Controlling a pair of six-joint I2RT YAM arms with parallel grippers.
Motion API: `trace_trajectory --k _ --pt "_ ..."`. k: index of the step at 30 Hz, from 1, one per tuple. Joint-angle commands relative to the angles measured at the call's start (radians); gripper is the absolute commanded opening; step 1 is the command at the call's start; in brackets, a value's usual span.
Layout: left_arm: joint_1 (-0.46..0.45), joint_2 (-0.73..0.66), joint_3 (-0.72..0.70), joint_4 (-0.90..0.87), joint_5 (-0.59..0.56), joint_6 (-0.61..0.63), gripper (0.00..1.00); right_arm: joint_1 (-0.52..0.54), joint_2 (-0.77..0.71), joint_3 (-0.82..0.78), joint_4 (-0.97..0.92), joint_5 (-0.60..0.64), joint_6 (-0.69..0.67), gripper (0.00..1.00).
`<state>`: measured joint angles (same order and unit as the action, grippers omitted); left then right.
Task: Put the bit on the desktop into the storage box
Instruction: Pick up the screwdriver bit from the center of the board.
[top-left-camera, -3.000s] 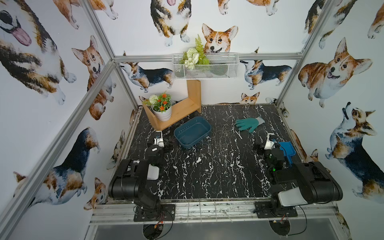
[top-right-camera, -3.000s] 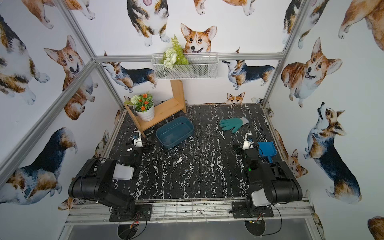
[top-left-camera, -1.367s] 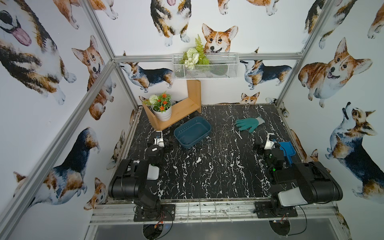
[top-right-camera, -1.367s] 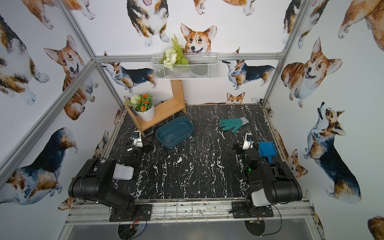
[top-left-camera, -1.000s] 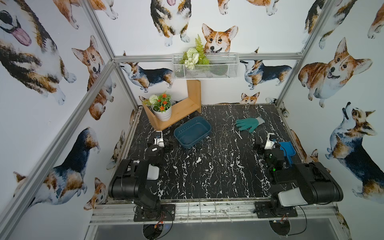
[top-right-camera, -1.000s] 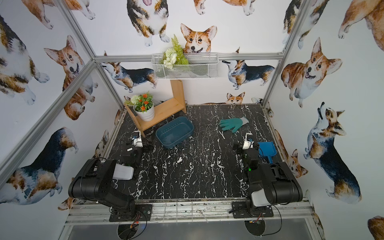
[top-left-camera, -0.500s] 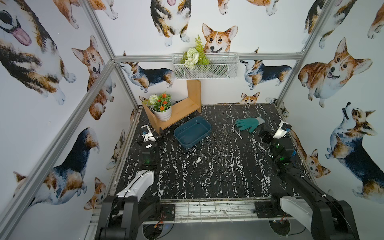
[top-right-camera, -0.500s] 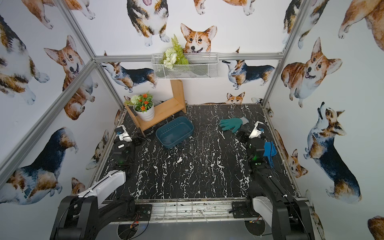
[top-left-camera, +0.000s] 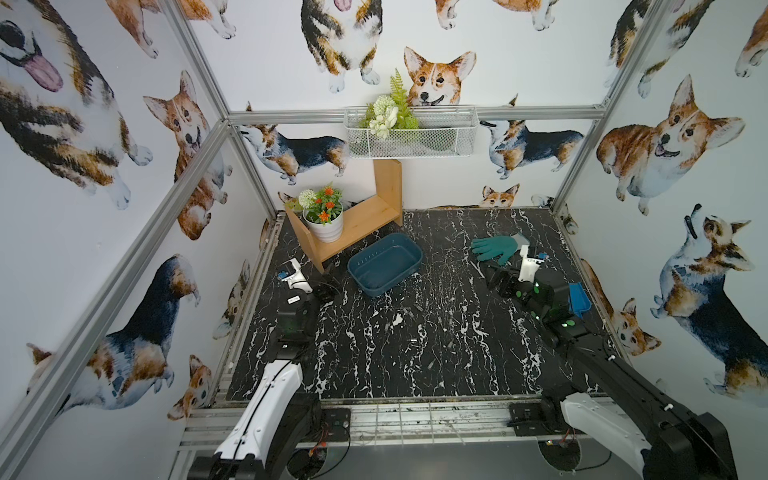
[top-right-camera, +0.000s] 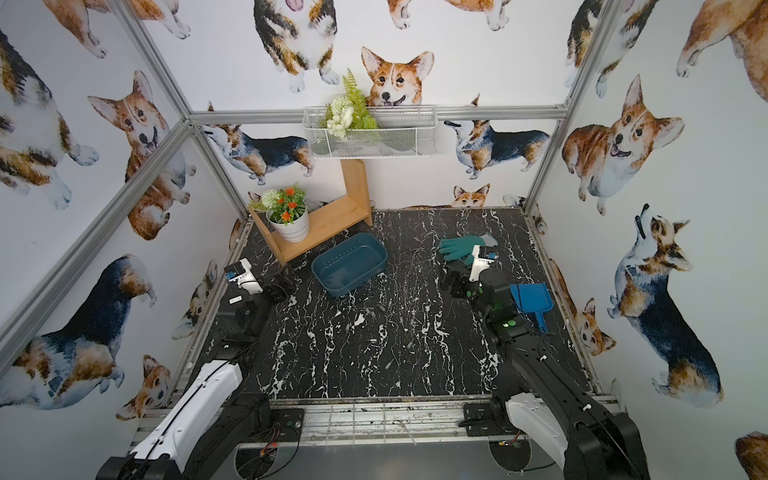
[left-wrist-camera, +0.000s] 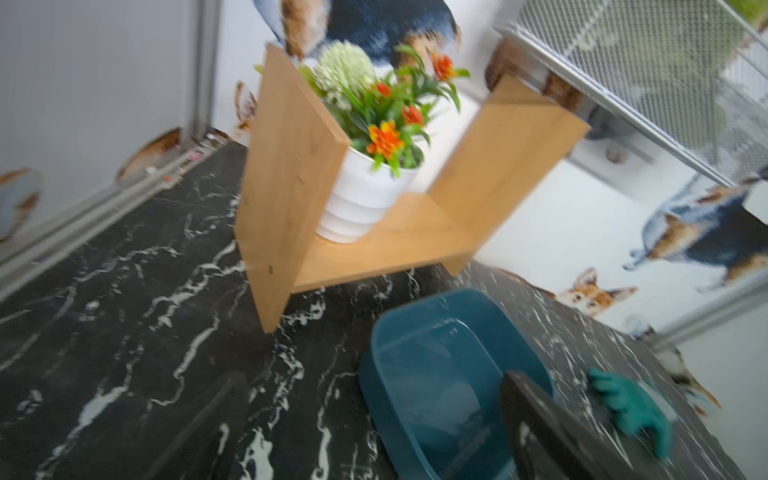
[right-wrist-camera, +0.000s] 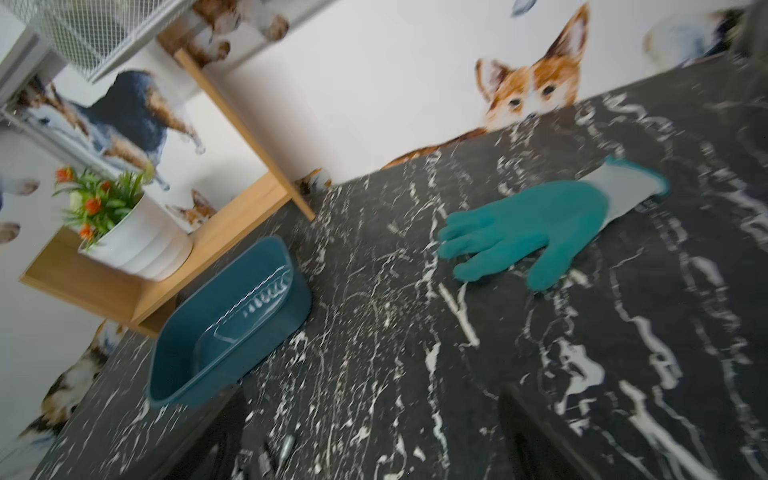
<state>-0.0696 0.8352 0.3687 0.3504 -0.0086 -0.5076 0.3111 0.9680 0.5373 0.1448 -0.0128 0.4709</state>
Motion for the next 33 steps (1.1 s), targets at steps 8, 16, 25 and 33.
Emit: trace_trajectory --k 8,16,25,33 --pt "-0.303 0.069 -0.071 0.202 0.003 0.091 1.00 0.367 0.291 0.135 -0.141 0.233 0.098 1.00" --pt "-0.327 0.067 -0.122 0.251 -0.031 0.164 1.00 0.437 0.382 0.139 -0.262 0.310 0.170 0.95" --pt "-0.326 0.065 -0.125 0.244 -0.044 0.169 1.00 0.439 0.390 0.090 -0.250 0.290 0.194 0.77" --pt "-0.327 0.054 -0.130 0.239 -0.061 0.170 1.00 0.444 0.474 0.126 -0.242 0.249 0.190 0.60"
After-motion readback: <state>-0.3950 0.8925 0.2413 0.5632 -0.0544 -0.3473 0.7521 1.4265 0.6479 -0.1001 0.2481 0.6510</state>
